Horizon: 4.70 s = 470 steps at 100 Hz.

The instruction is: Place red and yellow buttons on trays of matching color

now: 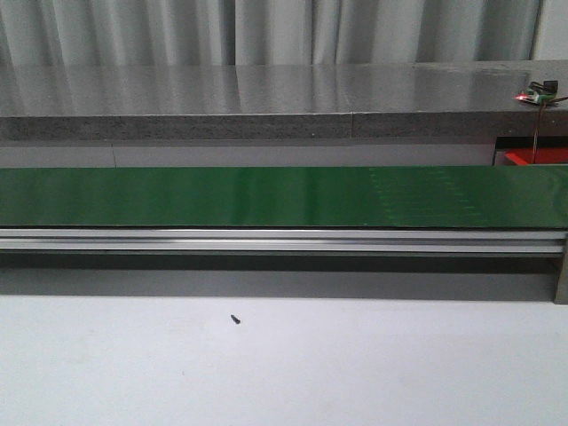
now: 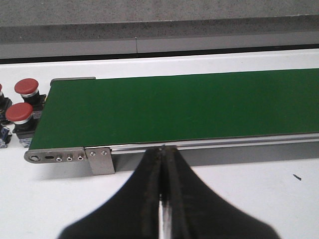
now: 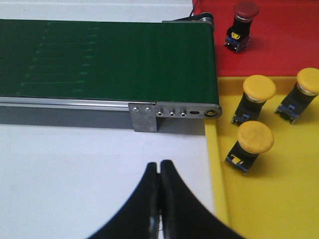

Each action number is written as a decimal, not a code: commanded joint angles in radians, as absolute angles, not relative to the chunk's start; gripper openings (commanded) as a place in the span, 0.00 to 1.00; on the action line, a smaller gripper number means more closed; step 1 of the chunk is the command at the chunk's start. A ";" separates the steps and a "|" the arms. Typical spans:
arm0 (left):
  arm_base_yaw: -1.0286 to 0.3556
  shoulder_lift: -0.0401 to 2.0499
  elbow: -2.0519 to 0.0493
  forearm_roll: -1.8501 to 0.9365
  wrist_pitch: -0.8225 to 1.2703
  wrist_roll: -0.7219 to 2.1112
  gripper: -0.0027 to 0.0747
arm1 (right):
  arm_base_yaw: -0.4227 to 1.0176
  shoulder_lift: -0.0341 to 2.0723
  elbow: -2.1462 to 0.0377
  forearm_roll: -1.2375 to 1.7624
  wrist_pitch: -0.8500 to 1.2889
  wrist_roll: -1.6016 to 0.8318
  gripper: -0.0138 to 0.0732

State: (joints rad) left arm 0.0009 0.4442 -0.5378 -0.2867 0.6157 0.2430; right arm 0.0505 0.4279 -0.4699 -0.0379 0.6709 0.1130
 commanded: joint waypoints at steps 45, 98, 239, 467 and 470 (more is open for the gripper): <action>-0.002 0.450 -0.562 -0.135 0.452 0.117 0.01 | 0.052 0.432 -0.498 -0.036 0.600 0.105 0.09; 0.177 0.628 -0.607 -0.047 0.344 0.006 0.01 | 0.052 0.432 -0.498 -0.036 0.600 0.105 0.09; 0.496 1.750 -1.496 -0.145 0.750 -0.045 0.71 | 0.052 0.432 -0.498 -0.036 0.601 0.105 0.09; 0.340 1.752 -1.738 -0.069 0.965 0.013 0.28 | 0.052 0.432 -0.498 -0.036 0.601 0.105 0.09; 0.329 1.748 -1.736 -0.069 0.966 0.013 0.28 | 0.052 0.432 -0.498 -0.036 0.601 0.105 0.09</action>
